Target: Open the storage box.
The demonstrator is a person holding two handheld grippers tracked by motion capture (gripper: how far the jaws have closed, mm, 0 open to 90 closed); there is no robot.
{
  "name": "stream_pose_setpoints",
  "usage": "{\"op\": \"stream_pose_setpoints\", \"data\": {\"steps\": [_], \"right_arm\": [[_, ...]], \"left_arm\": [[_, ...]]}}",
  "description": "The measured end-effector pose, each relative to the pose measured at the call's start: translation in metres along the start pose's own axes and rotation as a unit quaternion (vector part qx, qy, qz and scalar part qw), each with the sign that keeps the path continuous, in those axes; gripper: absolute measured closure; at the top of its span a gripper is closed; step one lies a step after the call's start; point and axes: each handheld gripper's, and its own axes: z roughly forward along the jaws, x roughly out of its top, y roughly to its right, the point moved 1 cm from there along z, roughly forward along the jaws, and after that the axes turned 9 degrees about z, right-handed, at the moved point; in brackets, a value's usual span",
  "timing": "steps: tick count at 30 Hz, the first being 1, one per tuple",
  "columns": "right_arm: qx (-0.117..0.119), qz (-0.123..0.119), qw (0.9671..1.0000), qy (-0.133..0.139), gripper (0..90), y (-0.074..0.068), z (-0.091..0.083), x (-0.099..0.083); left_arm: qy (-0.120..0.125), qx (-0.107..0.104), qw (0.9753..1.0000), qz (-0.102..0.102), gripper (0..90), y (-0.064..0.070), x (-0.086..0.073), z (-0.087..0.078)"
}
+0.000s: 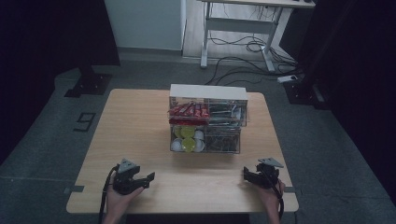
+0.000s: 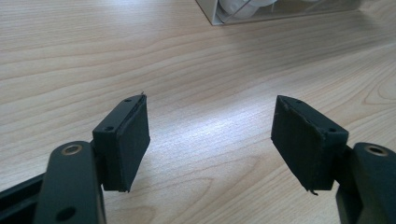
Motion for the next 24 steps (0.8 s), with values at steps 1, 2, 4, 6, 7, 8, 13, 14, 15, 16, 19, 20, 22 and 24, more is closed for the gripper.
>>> {"op": "stream_pose_setpoints", "data": {"steps": [1, 2, 4, 6, 7, 8, 13, 14, 15, 16, 19, 20, 22, 24], "right_arm": [[0.001, 0.001, 1.0, 0.001, 14.3, 0.0, 0.0, 0.0], [0.001, 0.001, 1.0, 0.001, 15.2, 0.001, 0.0, 0.0], [0.002, 0.0, 1.0, 0.004, 17.8, 0.002, -0.001, 0.0], [0.003, 0.0, 1.0, 0.008, 21.3, 0.003, -0.002, 0.0], [0.005, 0.002, 0.9999, 0.009, 23.1, 0.004, -0.002, -0.001], [0.006, 0.004, 0.9999, 0.01, 25.5, 0.006, -0.003, -0.001], [0.016, 0.009, 0.9997, 0.016, 36.4, 0.008, -0.007, -0.002], [0.017, 0.008, 0.9997, 0.018, 38.0, 0.007, -0.008, -0.002], [0.017, 0.007, 0.9996, 0.021, 39.1, 0.007, -0.009, -0.002], [0.018, 0.007, 0.9995, 0.026, 39.9, 0.007, -0.011, -0.001], [0.018, 0.007, 0.9991, 0.038, 41.0, 0.006, -0.015, 0.001], [0.018, 0.007, 0.9989, 0.042, 41.5, 0.007, -0.017, 0.001], [0.022, 0.012, 0.9984, 0.05, 42.8, 0.007, -0.02, 0.002], [0.032, 0.019, 0.9976, 0.058, 44.7, 0.007, -0.023, 0.004]], "left_arm": [[-0.001, -0.001, 1.0, 0.0, 28.1, 0.0, 0.0, 0.0], [-0.001, -0.001, 1.0, 0.0, 28.1, 0.0, 0.0, 0.001], [-0.002, -0.001, 1.0, 0.0, 28.1, 0.0, 0.0, 0.001], [-0.002, -0.002, 1.0, -0.001, 28.1, 0.0, -0.001, 0.002], [-0.003, -0.002, 1.0, -0.001, 28.1, 0.0, -0.001, 0.002], [-0.003, -0.002, 1.0, -0.001, 28.1, 0.0, -0.001, 0.002], [0.0, -0.002, 1.0, -0.001, 28.1, 0.0, 0.0, 0.0], [0.0, -0.001, 1.0, -0.001, 28.1, 0.0, 0.0, 0.0], [0.0, -0.001, 1.0, -0.001, 28.1, -0.001, 0.0, 0.0], [0.0, 0.0, 1.0, -0.002, 28.1, -0.001, 0.0, 0.0], [-0.001, -0.001, 1.0, -0.002, 28.1, -0.002, 0.0, 0.0], [-0.001, -0.001, 1.0, -0.003, 28.1, -0.002, 0.0, 0.0], [-0.002, -0.001, 1.0, -0.003, 28.1, -0.001, 0.0, 0.001], [-0.003, -0.002, 1.0, -0.003, 28.1, -0.001, 0.0, 0.001]]}}
